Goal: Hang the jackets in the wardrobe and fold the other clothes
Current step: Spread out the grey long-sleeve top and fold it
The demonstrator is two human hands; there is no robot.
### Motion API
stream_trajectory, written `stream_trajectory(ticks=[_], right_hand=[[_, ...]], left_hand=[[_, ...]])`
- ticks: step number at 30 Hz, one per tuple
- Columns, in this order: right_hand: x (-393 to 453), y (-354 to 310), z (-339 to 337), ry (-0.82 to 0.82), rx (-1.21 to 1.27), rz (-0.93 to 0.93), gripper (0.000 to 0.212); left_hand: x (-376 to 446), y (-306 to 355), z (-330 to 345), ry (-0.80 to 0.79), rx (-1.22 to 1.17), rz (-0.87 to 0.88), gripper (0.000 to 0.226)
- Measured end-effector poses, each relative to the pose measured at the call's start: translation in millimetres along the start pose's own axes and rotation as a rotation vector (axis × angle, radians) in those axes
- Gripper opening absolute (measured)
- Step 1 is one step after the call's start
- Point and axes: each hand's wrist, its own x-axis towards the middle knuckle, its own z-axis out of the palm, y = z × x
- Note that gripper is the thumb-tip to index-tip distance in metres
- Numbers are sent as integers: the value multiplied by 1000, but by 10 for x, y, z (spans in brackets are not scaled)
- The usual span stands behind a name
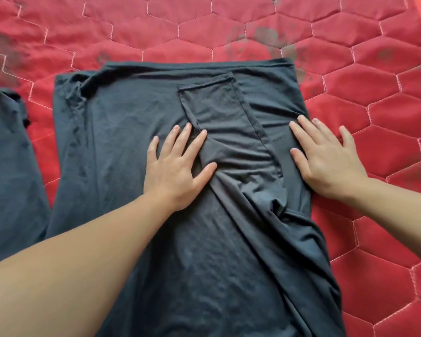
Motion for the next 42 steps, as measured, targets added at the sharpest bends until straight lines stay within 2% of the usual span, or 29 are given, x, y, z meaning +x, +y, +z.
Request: stream_trajectory(ticks=[2, 4, 6, 13, 15, 17, 21, 23, 25, 26, 28, 29, 31, 33, 34, 35, 37, 40, 42], right_hand=[[-59, -103, -74, 94, 66, -23, 49], [-207, -261, -153, 178, 179, -147, 39], [-411, -400, -190, 100, 283, -227, 42], [-699, -416, -220, -247, 504, -25, 56], [-690, -409, -235, -270, 517, -58, 45], [-683, -403, -241, -251, 626, -51, 39], [-678, -332, -242, -263, 914, 120, 50], [-690, -273, -212, -309, 903, 188, 46], [-692, -226, -199, -376, 864, 244, 37], [-679, -212, -212, -407, 833, 253, 36], [-615, -222, -281, -451, 670, 239, 50], [-561, -244, -317, -419, 550, 229, 60], [-402, -327, -378, -221, 367, 224, 67], [-140, -472, -411, -32, 377, 202, 53], [33, -569, -412, 12, 419, 186, 45], [227, -681, -406, 33, 463, 172, 41], [629, -922, -386, 29, 564, 191, 47], [1179, -1228, -394, 7, 714, 329, 57], [1453, -1389, -407, -35, 808, 345, 34]], left_hand=[[-11, 3, 1, 8, 1, 0, 68], [-12, -4, 1, 8, -1, -6, 67], [-10, -4, -7, 5, 9, -7, 68], [3, 25, -11, -17, 35, -28, 82], [14, 56, -35, -27, 20, -44, 84], [17, 116, -89, 6, -92, -75, 82], [34, 194, -181, 163, -224, -168, 77], [70, 159, -200, 145, -224, -289, 76], [77, 118, -189, 39, -183, -353, 76], [64, 101, -174, -13, -149, -337, 76], [41, 58, -147, -52, -124, -270, 72], [48, 24, -146, -40, -133, -243, 69], [101, -85, -165, 14, -151, -214, 64], [158, -212, -171, 66, -145, -211, 62], [168, -278, -162, 73, -123, -207, 62], [167, -333, -141, 71, -88, -197, 63], [140, -395, -97, 72, -24, -177, 69], [140, -404, -91, 84, -9, -185, 74], [134, -397, -115, 79, -16, -191, 77]])
